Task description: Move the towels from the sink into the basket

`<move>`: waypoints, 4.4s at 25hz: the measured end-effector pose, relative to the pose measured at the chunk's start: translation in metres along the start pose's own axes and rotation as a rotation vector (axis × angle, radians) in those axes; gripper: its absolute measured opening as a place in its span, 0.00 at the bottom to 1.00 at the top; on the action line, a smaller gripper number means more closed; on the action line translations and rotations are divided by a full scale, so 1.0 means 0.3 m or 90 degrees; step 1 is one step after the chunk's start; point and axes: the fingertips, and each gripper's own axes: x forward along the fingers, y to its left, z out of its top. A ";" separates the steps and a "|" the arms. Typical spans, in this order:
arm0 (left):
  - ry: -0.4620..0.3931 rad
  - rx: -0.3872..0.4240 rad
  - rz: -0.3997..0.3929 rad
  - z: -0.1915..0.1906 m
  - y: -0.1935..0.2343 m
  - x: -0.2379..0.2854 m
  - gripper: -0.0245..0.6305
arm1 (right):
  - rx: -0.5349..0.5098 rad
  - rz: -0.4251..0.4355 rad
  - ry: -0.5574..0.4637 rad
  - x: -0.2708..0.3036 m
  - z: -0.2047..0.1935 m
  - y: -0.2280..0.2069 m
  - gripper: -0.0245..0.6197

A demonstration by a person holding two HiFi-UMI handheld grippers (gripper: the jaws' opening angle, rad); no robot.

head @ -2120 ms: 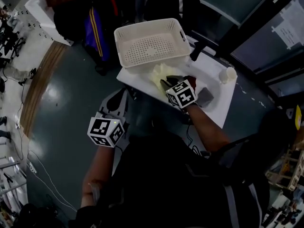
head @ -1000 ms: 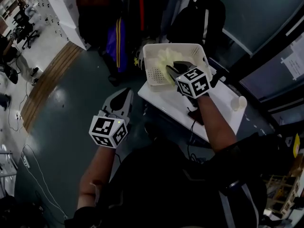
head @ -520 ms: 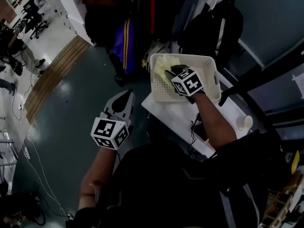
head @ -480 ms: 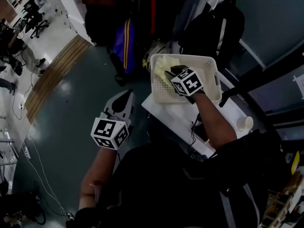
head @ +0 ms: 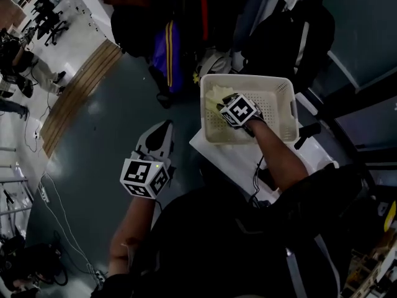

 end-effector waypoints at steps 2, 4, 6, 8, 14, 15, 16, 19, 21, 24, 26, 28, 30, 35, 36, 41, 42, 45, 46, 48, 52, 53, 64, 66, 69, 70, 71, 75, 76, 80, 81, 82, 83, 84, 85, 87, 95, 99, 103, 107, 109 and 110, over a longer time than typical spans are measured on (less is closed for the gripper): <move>0.001 -0.001 0.004 -0.006 0.005 0.014 0.04 | -0.003 0.005 0.012 0.034 -0.015 -0.009 0.13; 0.005 -0.006 0.008 -0.020 0.007 0.026 0.04 | -0.001 0.013 0.026 0.071 -0.036 -0.015 0.13; 0.009 -0.008 0.010 -0.032 0.002 0.036 0.04 | 0.004 0.016 0.044 0.102 -0.065 -0.025 0.13; 0.012 -0.010 0.012 -0.038 0.000 0.039 0.04 | 0.009 0.018 0.060 0.129 -0.091 -0.030 0.13; 0.014 -0.015 0.022 -0.036 0.013 0.009 0.04 | 0.019 0.020 0.072 0.164 -0.109 -0.017 0.14; 0.014 -0.016 0.024 -0.038 0.014 0.001 0.04 | 0.020 0.020 0.071 0.167 -0.108 -0.015 0.15; 0.013 -0.016 0.025 -0.040 0.015 -0.006 0.04 | 0.024 0.020 0.070 0.168 -0.106 -0.013 0.15; 0.011 -0.015 0.027 -0.043 0.013 -0.032 0.04 | 0.034 0.018 0.070 0.156 -0.102 -0.007 0.29; 0.008 -0.012 0.027 -0.041 0.012 -0.052 0.04 | 0.033 0.009 0.065 0.138 -0.092 -0.003 0.31; -0.001 -0.008 0.022 -0.035 0.006 -0.086 0.04 | 0.038 -0.008 0.040 0.089 -0.058 0.005 0.33; -0.007 -0.005 0.016 -0.031 -0.002 -0.112 0.04 | 0.041 -0.021 0.016 0.041 -0.023 0.010 0.35; -0.013 -0.001 0.007 -0.024 -0.012 -0.136 0.04 | 0.041 -0.037 -0.012 -0.023 0.019 0.014 0.36; -0.021 0.002 -0.002 -0.012 -0.024 -0.164 0.04 | 0.038 -0.055 -0.046 -0.096 0.067 0.024 0.36; -0.046 0.008 -0.034 0.008 -0.073 -0.250 0.04 | 0.055 -0.109 -0.158 -0.334 0.160 0.089 0.33; -0.051 0.008 -0.040 0.009 -0.083 -0.270 0.04 | 0.067 -0.115 -0.183 -0.382 0.170 0.110 0.30; -0.064 0.005 -0.069 -0.008 -0.138 -0.351 0.04 | 0.098 -0.154 -0.273 -0.576 0.163 0.224 0.25; -0.065 0.006 -0.079 -0.011 -0.152 -0.365 0.04 | 0.099 -0.166 -0.287 -0.613 0.154 0.248 0.24; -0.071 0.012 -0.109 -0.016 -0.198 -0.413 0.04 | 0.106 -0.193 -0.325 -0.716 0.120 0.328 0.18; -0.072 0.013 -0.118 -0.018 -0.213 -0.429 0.04 | 0.109 -0.201 -0.336 -0.746 0.108 0.356 0.16; -0.074 0.014 -0.135 -0.026 -0.237 -0.455 0.04 | 0.117 -0.216 -0.356 -0.800 0.082 0.409 0.13; -0.076 0.017 -0.167 -0.041 -0.285 -0.489 0.04 | 0.140 -0.242 -0.389 -0.888 0.019 0.500 0.10; -0.076 0.019 -0.175 -0.044 -0.298 -0.496 0.04 | 0.146 -0.249 -0.394 -0.907 0.002 0.519 0.09; -0.063 0.038 -0.224 -0.059 -0.444 -0.487 0.04 | 0.216 -0.315 -0.490 -1.098 -0.162 0.609 0.07; -0.059 0.043 -0.227 -0.058 -0.476 -0.468 0.04 | 0.235 -0.320 -0.508 -1.117 -0.198 0.605 0.07; -0.058 0.055 -0.231 -0.052 -0.528 -0.434 0.04 | 0.250 -0.328 -0.508 -1.131 -0.248 0.588 0.07; -0.060 0.057 -0.234 -0.049 -0.546 -0.423 0.04 | 0.251 -0.327 -0.506 -1.133 -0.260 0.584 0.07; -0.061 0.060 -0.239 -0.047 -0.563 -0.413 0.04 | 0.251 -0.324 -0.505 -1.135 -0.269 0.579 0.07; -0.056 0.065 -0.255 -0.044 -0.617 -0.366 0.04 | 0.255 -0.327 -0.500 -1.147 -0.305 0.548 0.07; -0.054 0.064 -0.258 -0.045 -0.626 -0.354 0.04 | 0.256 -0.329 -0.497 -1.148 -0.313 0.537 0.07; -0.042 0.062 -0.271 -0.051 -0.665 -0.312 0.04 | 0.259 -0.343 -0.477 -1.151 -0.363 0.481 0.07; -0.036 0.062 -0.275 -0.063 -0.682 -0.300 0.04 | 0.267 -0.351 -0.471 -1.156 -0.396 0.465 0.07; -0.029 0.061 -0.278 -0.078 -0.698 -0.287 0.04 | 0.277 -0.360 -0.462 -1.159 -0.435 0.448 0.07; -0.020 0.060 -0.281 -0.093 -0.712 -0.270 0.04 | 0.288 -0.368 -0.452 -1.157 -0.476 0.430 0.07; -0.013 0.058 -0.283 -0.108 -0.725 -0.251 0.04 | 0.301 -0.373 -0.440 -1.148 -0.518 0.410 0.07; -0.005 0.056 -0.285 -0.121 -0.736 -0.230 0.04 | 0.315 -0.376 -0.428 -1.133 -0.560 0.390 0.07; 0.012 0.054 -0.291 -0.152 -0.759 -0.184 0.04 | 0.343 -0.381 -0.395 -1.086 -0.651 0.349 0.10; 0.096 0.073 -0.305 -0.320 -0.847 -0.011 0.04 | 0.367 -0.363 -0.248 -0.881 -0.975 0.216 0.26; 0.130 0.085 -0.302 -0.400 -0.887 0.053 0.04 | 0.377 -0.327 -0.199 -0.762 -1.085 0.184 0.33; 0.164 0.084 -0.292 -0.470 -0.914 0.111 0.04 | 0.373 -0.293 -0.140 -0.649 -1.184 0.153 0.40; 0.191 0.077 -0.295 -0.530 -0.930 0.151 0.04 | 0.347 -0.260 -0.082 -0.541 -1.262 0.126 0.44; 0.200 0.078 -0.292 -0.559 -0.934 0.165 0.04 | 0.324 -0.245 -0.045 -0.488 -1.302 0.119 0.46; 0.206 0.077 -0.287 -0.573 -0.933 0.172 0.04 | 0.318 -0.237 -0.030 -0.463 -1.320 0.117 0.48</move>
